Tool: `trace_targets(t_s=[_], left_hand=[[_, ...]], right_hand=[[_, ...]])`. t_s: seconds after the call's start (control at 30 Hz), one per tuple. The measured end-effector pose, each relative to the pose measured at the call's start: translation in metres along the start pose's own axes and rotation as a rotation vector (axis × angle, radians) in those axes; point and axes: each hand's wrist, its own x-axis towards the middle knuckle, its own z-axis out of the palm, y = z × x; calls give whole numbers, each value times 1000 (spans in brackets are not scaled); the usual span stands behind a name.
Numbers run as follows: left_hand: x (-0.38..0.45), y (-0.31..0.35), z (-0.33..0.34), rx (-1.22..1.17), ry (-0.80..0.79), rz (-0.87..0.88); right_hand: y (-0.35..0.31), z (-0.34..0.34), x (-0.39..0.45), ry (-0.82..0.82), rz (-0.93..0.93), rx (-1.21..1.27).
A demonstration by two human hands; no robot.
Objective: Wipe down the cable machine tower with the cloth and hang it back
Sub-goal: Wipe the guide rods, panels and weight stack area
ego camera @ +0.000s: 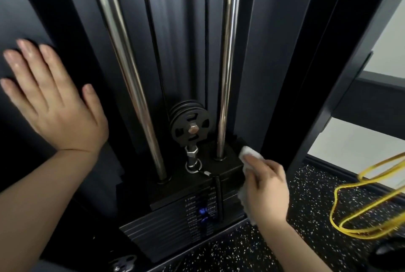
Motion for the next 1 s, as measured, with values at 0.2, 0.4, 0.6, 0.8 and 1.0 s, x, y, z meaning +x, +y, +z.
trace_targets(t_s=[0.2, 0.4, 0.6, 0.8, 1.0], left_hand=[[0, 4, -2, 50, 17, 1], [-1, 22, -17, 73, 56, 19], [1, 30, -25, 97, 66, 37], [0, 30, -24, 111, 71, 42], [2, 33, -28, 175, 90, 67]], right_hand=[[2, 3, 66, -282, -244, -147], [6, -25, 68, -612, -244, -192], [-2, -2, 66, -427, -165, -230], [-10, -66, 40, -343, 64, -150], [-57, -37, -8, -374, -159, -211]])
